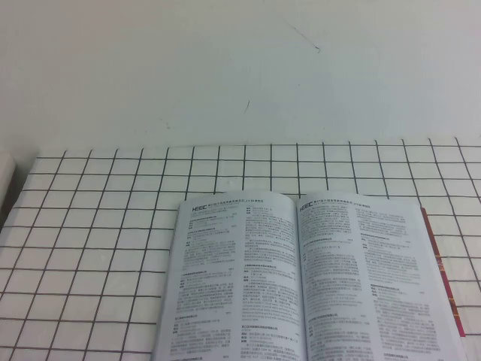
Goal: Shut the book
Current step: 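Close the open booklet and leave it lying on the table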
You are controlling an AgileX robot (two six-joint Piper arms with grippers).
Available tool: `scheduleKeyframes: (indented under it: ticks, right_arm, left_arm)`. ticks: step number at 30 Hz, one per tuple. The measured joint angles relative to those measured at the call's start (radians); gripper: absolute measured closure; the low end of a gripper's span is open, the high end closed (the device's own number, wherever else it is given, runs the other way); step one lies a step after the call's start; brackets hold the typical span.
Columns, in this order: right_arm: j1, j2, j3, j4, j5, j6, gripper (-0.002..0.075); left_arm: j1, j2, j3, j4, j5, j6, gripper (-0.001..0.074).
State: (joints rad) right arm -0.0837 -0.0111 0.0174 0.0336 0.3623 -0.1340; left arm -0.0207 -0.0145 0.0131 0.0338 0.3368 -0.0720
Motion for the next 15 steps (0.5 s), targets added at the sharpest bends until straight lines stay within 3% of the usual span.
scheduleKeyframes:
  ticks: [15]
  right_arm:
    - [0.000, 0.000, 0.000, 0.000, 0.000, 0.000, 0.0729]
  left_arm:
    - [0.000, 0.000, 0.000, 0.035, 0.000, -0.004, 0.0738]
